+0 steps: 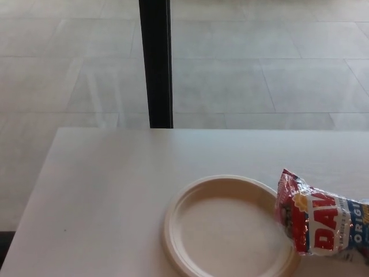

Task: The robot uses its right hand to pick up a bag of sunflower seeds kept in the middle of the desk and tilts it over a plate kept next to it to pour out a few seeds and then puts the bag of seeds back on the desk

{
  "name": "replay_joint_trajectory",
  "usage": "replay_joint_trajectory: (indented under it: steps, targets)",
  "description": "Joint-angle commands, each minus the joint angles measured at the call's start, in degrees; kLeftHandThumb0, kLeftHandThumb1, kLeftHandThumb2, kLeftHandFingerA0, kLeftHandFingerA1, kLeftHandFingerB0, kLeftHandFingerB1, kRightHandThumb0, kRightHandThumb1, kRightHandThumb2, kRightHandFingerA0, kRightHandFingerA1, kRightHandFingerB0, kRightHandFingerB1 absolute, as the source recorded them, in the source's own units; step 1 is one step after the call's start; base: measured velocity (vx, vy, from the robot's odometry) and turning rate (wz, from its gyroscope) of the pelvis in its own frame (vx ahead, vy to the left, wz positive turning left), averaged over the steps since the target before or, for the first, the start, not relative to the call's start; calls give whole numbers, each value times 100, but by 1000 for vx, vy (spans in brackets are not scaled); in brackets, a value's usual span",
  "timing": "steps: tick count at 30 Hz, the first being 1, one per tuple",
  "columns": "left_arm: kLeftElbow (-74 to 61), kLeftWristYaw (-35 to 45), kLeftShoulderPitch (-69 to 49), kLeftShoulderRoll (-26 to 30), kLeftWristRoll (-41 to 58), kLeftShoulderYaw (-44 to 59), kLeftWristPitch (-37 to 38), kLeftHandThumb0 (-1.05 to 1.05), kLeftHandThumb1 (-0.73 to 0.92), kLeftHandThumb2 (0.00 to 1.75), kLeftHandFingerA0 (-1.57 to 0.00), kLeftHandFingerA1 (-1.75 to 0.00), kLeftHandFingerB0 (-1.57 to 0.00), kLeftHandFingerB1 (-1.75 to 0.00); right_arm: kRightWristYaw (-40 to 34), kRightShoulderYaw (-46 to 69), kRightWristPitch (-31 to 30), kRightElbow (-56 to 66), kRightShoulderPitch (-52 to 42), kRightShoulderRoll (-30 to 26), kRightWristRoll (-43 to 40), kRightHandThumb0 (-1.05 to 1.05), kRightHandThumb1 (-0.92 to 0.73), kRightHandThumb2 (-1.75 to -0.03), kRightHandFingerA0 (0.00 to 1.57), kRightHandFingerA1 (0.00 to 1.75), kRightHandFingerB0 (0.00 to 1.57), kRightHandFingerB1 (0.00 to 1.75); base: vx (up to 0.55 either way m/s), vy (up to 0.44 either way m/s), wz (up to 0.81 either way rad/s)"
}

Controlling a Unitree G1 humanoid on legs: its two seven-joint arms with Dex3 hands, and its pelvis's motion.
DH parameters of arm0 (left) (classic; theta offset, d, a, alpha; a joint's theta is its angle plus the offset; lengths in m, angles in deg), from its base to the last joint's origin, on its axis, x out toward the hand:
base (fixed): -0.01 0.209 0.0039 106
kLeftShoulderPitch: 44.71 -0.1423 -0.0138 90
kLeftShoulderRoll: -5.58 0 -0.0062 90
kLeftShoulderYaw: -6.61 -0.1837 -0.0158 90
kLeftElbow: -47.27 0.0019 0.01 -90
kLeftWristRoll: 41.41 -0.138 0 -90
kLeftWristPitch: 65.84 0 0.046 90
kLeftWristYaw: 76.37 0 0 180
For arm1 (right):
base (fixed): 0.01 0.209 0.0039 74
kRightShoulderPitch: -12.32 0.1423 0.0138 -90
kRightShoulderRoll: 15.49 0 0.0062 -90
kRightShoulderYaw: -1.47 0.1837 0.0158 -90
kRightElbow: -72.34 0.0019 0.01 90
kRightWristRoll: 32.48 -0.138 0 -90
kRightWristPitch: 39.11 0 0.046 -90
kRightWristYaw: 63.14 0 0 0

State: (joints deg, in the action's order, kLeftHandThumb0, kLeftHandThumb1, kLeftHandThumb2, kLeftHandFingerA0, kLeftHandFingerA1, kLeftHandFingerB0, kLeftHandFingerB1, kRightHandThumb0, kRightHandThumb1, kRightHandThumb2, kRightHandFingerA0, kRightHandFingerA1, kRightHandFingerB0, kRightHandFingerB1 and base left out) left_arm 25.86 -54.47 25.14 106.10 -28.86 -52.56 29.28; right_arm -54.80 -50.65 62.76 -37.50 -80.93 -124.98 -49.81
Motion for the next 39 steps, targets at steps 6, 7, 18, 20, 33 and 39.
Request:
replay_joint_trajectory:
  steps: [6,7,18,20,33,39]
  targets:
    - [91,30,-35,124,75,3,145,-55,67,89,-25,-65,-14,-54,708,-1787,436,651,-49,-708,1462,-100,-59,-95,0,0,0,1,0,0,0]
    - [87,106,-51,132,69,-19,188,-34,65,119,-21,-63,-14,-58,668,-1966,506,702,-85,-748,1661,-99,-59,-95,0,0,0,0,0,0,0]
    - [101,124,-44,105,251,78,85,-51,68,85,-29,-69,-10,-53,483,-2920,605,405,243,-863,2387,-98,-59,-99,0,6,0,0,0,0,0]
    - [110,24,-53,118,90,-66,166,-54,74,74,-25,-64,-13,-51,431,-3097,576,247,351,-900,2571,-97,-59,-99,0,6,0,0,0,0,0]
    - [137,-8,0,79,230,-62,127,-56,64,91,-24,-65,-14,-55,413,-3786,804,14,772,-761,3004,-101,-61,-95,0,0,0,5,0,0,0]
    - [180,49,30,109,197,-83,151,-53,71,75,-23,-66,-11,-51,220,-4306,1298,-561,864,-703,3509,-101,-62,-94,0,0,0,5,0,0,0]
